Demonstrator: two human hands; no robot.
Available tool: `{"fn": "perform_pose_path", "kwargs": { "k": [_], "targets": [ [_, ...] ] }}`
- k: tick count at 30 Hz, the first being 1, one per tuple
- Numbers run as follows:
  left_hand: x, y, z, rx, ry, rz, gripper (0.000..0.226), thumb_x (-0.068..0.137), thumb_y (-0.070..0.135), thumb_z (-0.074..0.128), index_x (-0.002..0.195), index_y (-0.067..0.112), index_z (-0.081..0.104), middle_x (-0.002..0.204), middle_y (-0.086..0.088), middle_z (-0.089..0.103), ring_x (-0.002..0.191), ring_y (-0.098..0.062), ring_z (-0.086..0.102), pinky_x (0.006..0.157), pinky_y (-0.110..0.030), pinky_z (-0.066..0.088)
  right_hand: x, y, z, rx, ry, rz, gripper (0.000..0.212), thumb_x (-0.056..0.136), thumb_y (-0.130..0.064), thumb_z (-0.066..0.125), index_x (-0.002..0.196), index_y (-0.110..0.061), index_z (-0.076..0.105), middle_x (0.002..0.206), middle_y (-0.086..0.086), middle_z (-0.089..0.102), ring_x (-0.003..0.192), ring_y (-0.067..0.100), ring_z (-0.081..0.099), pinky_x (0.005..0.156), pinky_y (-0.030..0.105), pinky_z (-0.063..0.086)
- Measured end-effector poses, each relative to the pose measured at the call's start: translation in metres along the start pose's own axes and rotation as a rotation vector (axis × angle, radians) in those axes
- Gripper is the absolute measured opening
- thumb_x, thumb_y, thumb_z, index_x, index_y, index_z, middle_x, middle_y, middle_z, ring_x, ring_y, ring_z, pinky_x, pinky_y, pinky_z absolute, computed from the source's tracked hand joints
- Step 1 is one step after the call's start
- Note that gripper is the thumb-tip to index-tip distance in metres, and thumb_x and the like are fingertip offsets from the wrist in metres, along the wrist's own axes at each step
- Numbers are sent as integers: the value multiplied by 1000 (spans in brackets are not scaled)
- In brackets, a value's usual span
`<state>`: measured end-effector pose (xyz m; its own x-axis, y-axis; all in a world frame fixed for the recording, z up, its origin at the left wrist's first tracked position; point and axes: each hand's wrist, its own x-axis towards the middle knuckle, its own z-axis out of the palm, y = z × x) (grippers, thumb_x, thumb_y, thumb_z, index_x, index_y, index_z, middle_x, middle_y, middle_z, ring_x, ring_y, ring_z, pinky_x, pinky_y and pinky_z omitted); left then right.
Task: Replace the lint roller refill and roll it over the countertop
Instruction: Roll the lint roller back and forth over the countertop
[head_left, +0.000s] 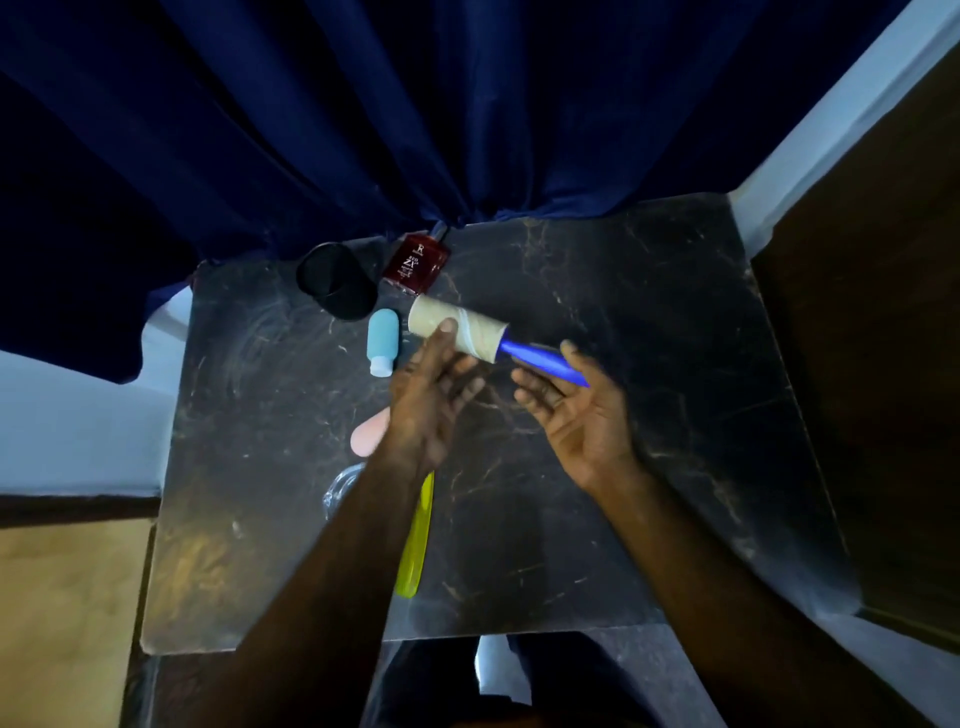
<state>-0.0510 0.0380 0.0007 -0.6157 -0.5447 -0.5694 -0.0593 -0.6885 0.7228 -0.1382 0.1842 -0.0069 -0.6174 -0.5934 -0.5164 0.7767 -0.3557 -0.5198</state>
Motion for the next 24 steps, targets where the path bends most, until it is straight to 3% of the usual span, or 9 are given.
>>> {"fn": "perform_pose_path", "kwargs": {
  "k": [2,4,6,9,12,15,18,21,24],
  "targets": [
    [14,5,-9,12,11,-37,16,87,39,79,93,25,79,91,4,73,83,-10,71,74,-29,61,0,3,-6,-175,17,-23,21,91,-28,60,97,-16,77,96,13,75,71,18,70,62,28,55],
    [27,8,-19,71,0,-50,16,90,36,78,96,22,77,96,1,73,85,-12,70,73,-29,61,2,7,-13,-495,32,-123,17,94,-18,61,98,-4,71,86,18,73,59,18,61,52,28,48],
    [37,11,-28,172,-32,-48,16,93,34,76,99,20,74,97,-2,74,85,-14,71,73,-28,61,3,15,-17,-833,1,-191,17,93,-17,67,95,0,71,82,22,71,63,19,59,56,31,48],
    [46,11,-37,354,-119,-66,16,94,31,76,99,16,75,89,-5,77,80,-16,73,76,-29,62,5,28,-20,-1110,-46,-145,24,88,-24,74,93,-1,69,82,27,68,70,18,57,67,37,47],
    [52,7,-47,512,-177,-10,25,94,19,77,112,3,72,100,-12,77,88,-17,72,93,-38,57,9,45,-22,-1403,-37,-165,29,92,-34,68,79,-9,60,67,12,59,61,12,48,63,39,44],
    [64,5,-61,1065,-254,300,59,86,12,83,139,1,59,136,-15,67,114,-7,63,108,-26,47,13,63,-26,-1595,91,-272,30,94,-36,64,74,-20,49,62,-5,51,58,12,46,62,30,34],
    [78,2,-72,1599,-351,448,118,68,45,93,161,8,31,165,-13,35,151,-25,34,126,-36,28,15,79,-29,-1775,157,-279,26,97,-40,58,89,-15,59,85,9,67,80,27,61,73,31,41],
    [92,-7,-77,1835,-430,444,150,56,68,89,166,9,5,175,-12,4,161,-30,8,131,-44,16,15,94,-30,-1860,200,-289,35,100,-41,51,109,-9,63,105,13,70,98,31,64,89,38,45],
    [102,-12,-76,1912,-408,462,158,51,80,84,166,10,0,175,-11,-5,162,-31,0,131,-47,8,14,103,-32,-1893,264,-305,35,100,-40,51,113,-10,62,110,14,69,101,31,65,89,40,48]
  ]
}}
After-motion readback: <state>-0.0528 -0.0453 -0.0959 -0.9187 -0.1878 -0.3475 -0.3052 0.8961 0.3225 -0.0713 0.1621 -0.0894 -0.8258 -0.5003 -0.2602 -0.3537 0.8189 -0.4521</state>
